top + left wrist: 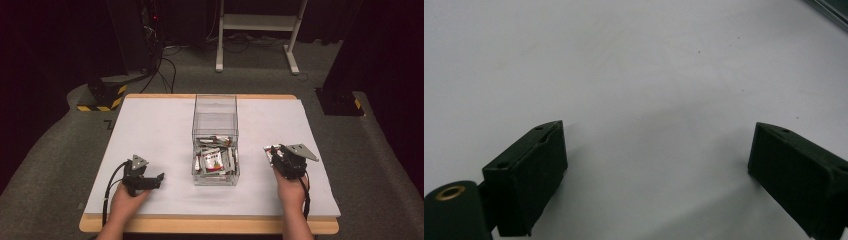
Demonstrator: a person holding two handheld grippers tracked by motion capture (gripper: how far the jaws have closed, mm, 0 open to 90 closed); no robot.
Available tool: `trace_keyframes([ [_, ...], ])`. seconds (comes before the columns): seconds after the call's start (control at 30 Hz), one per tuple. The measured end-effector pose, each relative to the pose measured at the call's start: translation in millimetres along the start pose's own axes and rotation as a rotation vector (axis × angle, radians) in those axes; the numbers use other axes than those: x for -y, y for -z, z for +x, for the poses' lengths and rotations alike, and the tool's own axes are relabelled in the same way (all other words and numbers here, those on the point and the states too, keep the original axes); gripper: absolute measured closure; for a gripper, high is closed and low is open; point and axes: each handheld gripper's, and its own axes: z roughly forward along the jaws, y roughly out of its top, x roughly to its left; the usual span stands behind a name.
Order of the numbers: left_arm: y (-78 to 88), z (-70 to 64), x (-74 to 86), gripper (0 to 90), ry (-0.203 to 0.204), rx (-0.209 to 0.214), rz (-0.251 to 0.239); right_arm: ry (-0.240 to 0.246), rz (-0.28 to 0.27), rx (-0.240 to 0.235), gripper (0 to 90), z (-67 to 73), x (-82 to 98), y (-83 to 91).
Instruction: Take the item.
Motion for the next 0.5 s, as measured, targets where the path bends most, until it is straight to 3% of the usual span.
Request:
trace_keyframes([
  [0.27,-0.1,0.0,0.0,8.9,0.0,0.0,-0.001,0.028,0.021,-0.048,42.8,12.5,0.1,1.7],
  [0.5,-0.2,-0.2,0.0,8.9,0.003,0.0,-0.003,0.074,0.074,-0.09,37.7,27.6,9.1,-2.2],
])
